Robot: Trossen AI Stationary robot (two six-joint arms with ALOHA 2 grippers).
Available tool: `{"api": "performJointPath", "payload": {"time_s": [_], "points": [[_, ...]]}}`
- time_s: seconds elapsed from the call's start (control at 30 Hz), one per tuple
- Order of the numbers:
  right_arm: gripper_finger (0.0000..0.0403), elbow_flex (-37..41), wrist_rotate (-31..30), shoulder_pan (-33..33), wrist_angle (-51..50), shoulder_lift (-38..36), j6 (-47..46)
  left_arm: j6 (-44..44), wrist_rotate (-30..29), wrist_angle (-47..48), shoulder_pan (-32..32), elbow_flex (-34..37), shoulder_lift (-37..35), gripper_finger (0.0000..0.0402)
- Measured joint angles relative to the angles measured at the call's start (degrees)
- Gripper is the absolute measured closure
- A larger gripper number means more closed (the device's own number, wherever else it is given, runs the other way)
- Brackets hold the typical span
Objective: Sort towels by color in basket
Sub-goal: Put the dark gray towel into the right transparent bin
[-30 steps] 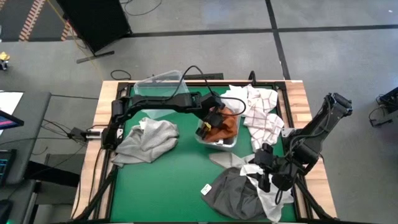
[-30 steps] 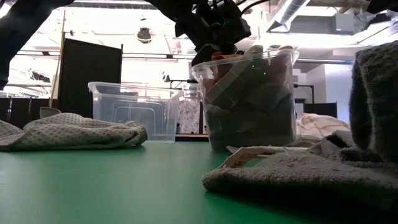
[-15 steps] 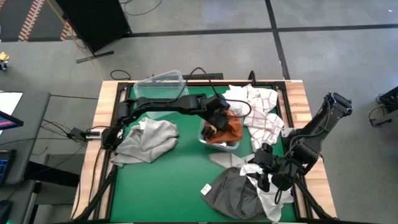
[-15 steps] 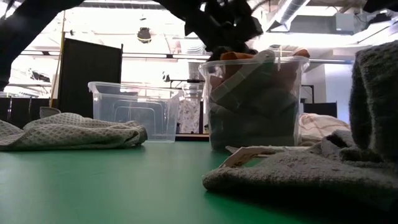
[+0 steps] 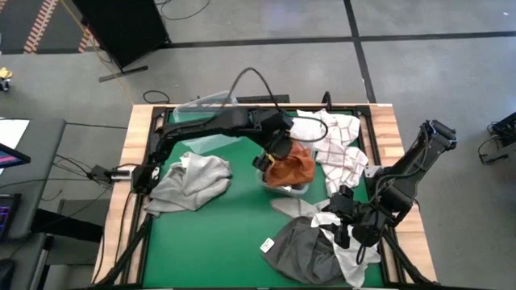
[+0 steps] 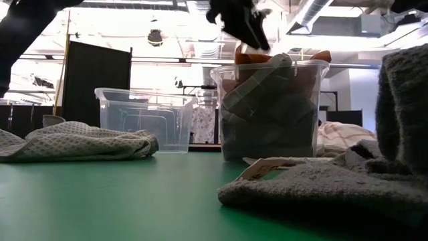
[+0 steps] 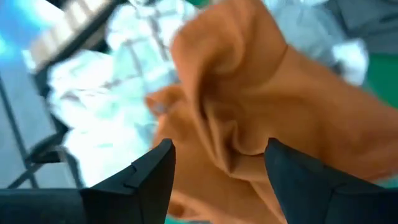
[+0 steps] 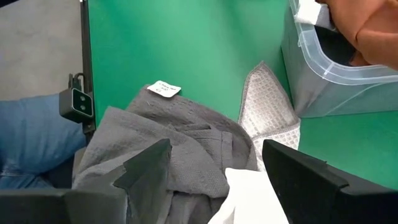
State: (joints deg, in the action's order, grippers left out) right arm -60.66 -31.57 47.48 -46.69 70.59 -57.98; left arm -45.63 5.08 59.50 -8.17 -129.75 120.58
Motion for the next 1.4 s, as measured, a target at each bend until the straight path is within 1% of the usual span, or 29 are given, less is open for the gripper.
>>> {"api": "performJointPath", "payload": {"time_s": [0.13,0.27,0.37,0.57,0.73,0.87,0.93,1.03,1.17,1.27,1.4], "points": [[0.0107,0.0,0.0,0.0,0.0,0.0,0.4,1.7,0.0,2.0,0.0,-3.2,-2.3,0.0166],[0.0107,0.0,0.0,0.0,0.1,0.0,0.4,3.4,0.1,3.5,0.0,-4.5,-6.5,0.0166],[0.0107,0.0,0.0,0.0,1.0,0.0,1.1,6.9,0.2,5.7,0.0,-4.6,-9.2,0.0166],[0.0107,0.0,0.0,1.1,7.0,0.0,5.8,13.2,0.2,15.1,0.0,-4.4,-13.7,0.0166],[0.0107,0.0,0.1,2.7,12.4,0.4,8.7,17.4,0.2,18.4,0.3,-1.0,-17.4,0.0166],[0.0107,0.0,0.8,3.8,14.8,3.3,9.0,18.9,0.1,18.4,1.2,4.4,-20.5,0.0166],[0.0107,0.0,2.0,3.9,16.6,5.7,8.9,19.4,-1.0,17.8,1.7,8.2,-22.2,0.0166],[0.0107,0.0,4.8,3.7,19.4,9.3,8.5,20.4,-2.8,14.0,2.5,15.9,-25.2,0.0166],[0.0107,0.0,8.4,3.4,23.9,14.0,6.2,22.2,-3.1,7.4,3.3,27.2,-30.7,0.0166],[0.0107,0.0,9.9,3.4,27.3,17.2,4.3,24.2,-3.1,3.1,3.8,35.2,-35.0,0.0166],[0.0107,0.0,13.5,3.4,31.8,21.1,1.5,28.0,-3.2,-1.9,5.0,44.8,-41.3,0.0166]]}}
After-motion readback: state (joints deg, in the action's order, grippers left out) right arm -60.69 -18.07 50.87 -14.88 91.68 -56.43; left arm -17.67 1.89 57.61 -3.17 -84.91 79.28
